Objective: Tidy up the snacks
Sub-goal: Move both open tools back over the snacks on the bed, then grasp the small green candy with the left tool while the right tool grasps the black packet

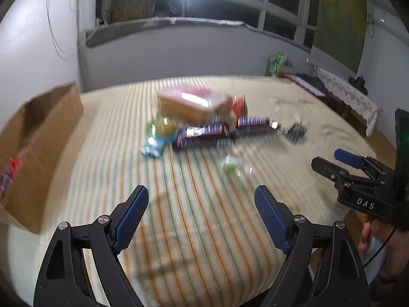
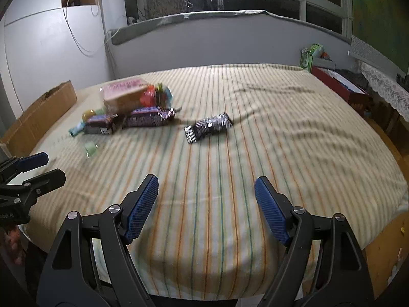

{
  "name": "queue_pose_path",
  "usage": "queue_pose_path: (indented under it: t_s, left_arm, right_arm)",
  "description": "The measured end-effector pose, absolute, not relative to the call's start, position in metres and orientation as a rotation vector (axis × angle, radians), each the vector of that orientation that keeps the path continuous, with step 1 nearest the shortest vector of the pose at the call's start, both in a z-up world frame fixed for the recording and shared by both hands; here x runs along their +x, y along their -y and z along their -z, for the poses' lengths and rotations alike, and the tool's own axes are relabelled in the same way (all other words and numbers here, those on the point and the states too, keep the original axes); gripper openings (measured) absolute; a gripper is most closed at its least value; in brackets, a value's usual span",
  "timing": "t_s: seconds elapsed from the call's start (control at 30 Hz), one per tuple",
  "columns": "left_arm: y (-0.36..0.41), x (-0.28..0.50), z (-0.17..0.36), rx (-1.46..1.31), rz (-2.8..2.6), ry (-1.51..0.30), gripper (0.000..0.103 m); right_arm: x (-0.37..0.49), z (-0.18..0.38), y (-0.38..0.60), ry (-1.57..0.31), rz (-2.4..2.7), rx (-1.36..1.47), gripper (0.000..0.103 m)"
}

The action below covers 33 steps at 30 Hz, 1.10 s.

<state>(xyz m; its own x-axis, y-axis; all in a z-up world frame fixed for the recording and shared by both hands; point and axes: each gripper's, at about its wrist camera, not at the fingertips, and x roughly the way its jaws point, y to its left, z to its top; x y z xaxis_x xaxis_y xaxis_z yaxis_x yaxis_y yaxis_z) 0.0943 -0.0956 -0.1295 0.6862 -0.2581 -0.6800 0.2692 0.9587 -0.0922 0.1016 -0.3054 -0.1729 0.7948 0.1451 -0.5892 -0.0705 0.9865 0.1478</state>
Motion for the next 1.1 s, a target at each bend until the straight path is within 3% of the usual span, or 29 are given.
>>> queue_pose_path:
  t_s: [0.57, 0.63, 0.7, 0.77, 0.8, 1.1]
  left_arm:
    - [0.125, 0.137, 0.141, 0.036, 0.294, -0.791, 0.082]
    - [0.132, 0.141, 0.142, 0.074, 0.293, -0.789, 0.069]
    - [0.135, 0.141, 0.143, 0.091, 0.301, -0.770, 0.045]
    - [0.136, 0.138, 0.143, 0.095, 0.327, -0.750, 0.032]
    - [0.136, 0.137, 0.144, 0.095, 0.332, -0.742, 0.028]
    - [0.125, 0.135, 0.144, 0.006, 0.364, -0.720, 0.023]
  right_arm:
    - [0.178, 0.163, 0.303, -0.726, -0.137, 0.041, 0.083]
    - [0.186, 0.164, 0.302, -0.732, -0.146, 0.033, 0.078]
    - [0.187, 0.163, 0.304, -0.715, -0.149, 0.041, 0.049]
    - [0.185, 0.164, 0.307, -0.699, -0.146, 0.058, 0.044]
    - [0.184, 0.164, 0.307, -0.694, -0.143, 0.059, 0.037]
    - [0.174, 0.166, 0.308, -0.660, -0.136, 0.066, 0.034]
